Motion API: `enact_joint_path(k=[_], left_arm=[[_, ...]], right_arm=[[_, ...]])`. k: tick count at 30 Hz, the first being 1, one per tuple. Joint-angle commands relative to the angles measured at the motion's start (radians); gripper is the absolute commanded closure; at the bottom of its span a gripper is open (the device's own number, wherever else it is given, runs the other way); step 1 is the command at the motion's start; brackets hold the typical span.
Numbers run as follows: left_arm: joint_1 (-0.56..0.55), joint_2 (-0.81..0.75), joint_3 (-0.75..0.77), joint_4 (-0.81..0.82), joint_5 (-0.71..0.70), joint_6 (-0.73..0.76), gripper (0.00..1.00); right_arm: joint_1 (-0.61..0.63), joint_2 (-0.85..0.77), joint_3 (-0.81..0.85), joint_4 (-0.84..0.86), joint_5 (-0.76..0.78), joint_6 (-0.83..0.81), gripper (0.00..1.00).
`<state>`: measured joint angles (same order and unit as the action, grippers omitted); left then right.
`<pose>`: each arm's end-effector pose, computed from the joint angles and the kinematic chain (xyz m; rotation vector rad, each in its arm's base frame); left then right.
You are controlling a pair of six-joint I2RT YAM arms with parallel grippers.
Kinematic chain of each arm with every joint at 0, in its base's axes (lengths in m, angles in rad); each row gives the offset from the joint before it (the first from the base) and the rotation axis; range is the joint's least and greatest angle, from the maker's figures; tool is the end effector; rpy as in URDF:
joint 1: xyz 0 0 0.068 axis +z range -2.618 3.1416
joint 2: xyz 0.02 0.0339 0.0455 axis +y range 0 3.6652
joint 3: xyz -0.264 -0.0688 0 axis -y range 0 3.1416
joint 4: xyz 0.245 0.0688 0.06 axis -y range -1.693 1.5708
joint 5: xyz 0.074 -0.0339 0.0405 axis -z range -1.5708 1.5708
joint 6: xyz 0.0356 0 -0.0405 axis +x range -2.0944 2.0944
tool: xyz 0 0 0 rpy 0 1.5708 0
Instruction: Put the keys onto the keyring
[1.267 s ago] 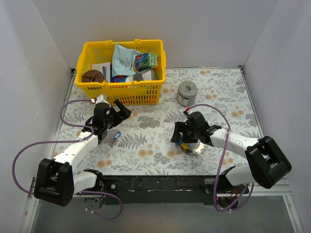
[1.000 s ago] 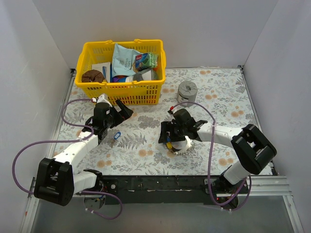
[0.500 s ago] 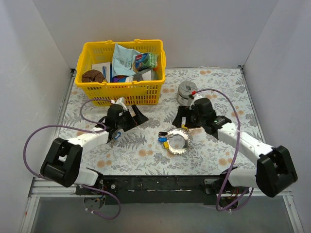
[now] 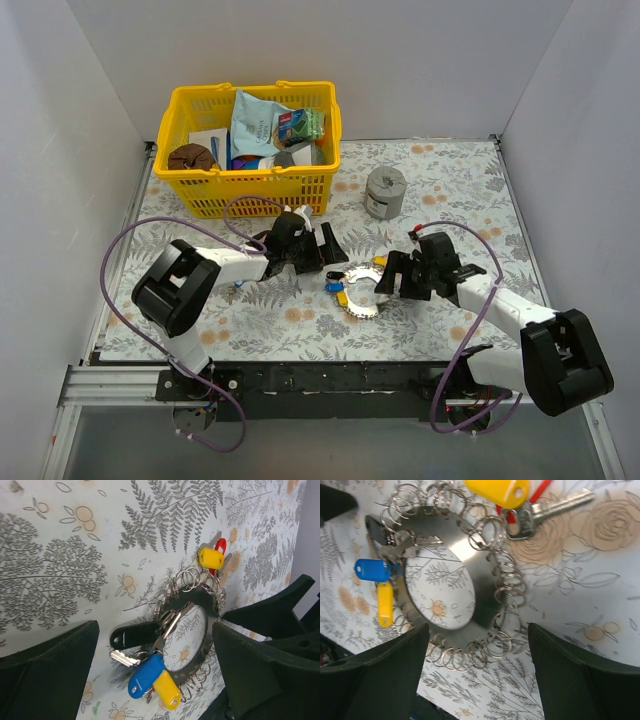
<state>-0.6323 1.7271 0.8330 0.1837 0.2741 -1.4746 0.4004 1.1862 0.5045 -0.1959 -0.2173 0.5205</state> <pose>0.2713 -0.2107 0.1502 -0.9363 2.5031 -1.2456 0.1982 0.0922 0.1668 0.0525 2.5377 0.6549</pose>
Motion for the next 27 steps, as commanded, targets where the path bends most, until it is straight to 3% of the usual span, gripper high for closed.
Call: enact_joint_path(k=[1,11,14,19,27], left_arm=[[-0.024,0.031,0.011,-0.053,0.010,-0.007,0.02],[-0.024,-0.043,-0.012,-0.085,-0.044,0.017,0.02],[-0.024,-0.081,-0.023,-0.124,-0.120,0.014,0.02],[-0.024,-0.175,-0.014,-0.228,-0.332,0.049,0.02],[-0.024,-0.320,-0.061,-0.144,-0.313,0.118,0.02]], right_arm=[[0.005,0.090,-0.024,0.081,-0.105,0.021,0.12],[0.087,0.245,0.078,0.168,-0.132,0.013,0.11],[0.106,0.279,0.143,0.133,-0.111,-0.003,0.11],[0.114,0.231,0.169,0.072,-0.028,-0.046,0.09],[0.114,0.142,0.186,0.000,0.076,-0.131,0.03]])
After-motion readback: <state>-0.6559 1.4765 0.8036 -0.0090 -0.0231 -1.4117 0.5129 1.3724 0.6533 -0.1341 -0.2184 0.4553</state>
